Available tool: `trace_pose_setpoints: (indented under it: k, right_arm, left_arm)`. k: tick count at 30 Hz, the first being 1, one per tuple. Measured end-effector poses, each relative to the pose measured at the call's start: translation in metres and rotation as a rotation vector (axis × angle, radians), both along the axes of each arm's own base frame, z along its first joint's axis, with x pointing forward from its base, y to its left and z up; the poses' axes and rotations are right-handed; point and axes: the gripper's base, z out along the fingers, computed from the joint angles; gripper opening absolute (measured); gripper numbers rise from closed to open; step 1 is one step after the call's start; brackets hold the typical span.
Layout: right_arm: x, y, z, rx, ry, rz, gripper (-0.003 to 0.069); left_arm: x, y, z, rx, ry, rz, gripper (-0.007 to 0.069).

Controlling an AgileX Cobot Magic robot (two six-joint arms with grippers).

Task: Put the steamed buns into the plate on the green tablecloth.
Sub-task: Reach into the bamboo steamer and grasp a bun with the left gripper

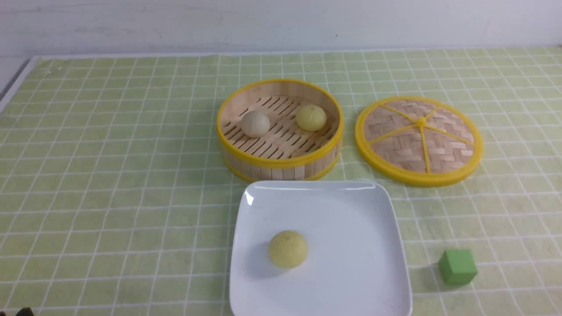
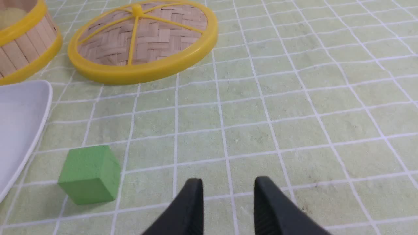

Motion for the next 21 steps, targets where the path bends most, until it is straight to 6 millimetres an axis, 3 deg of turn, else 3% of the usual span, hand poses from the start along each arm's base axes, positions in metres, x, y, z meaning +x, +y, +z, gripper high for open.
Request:
trace_pose_setpoints:
  k: [21]
  right_arm:
    - [0.0,-0.0011,0.0001,-0.038,-0.001,0.0,0.024]
  left_arm:
    - [0.0,0.0,0.0,0.0,0.0,0.0,0.0242]
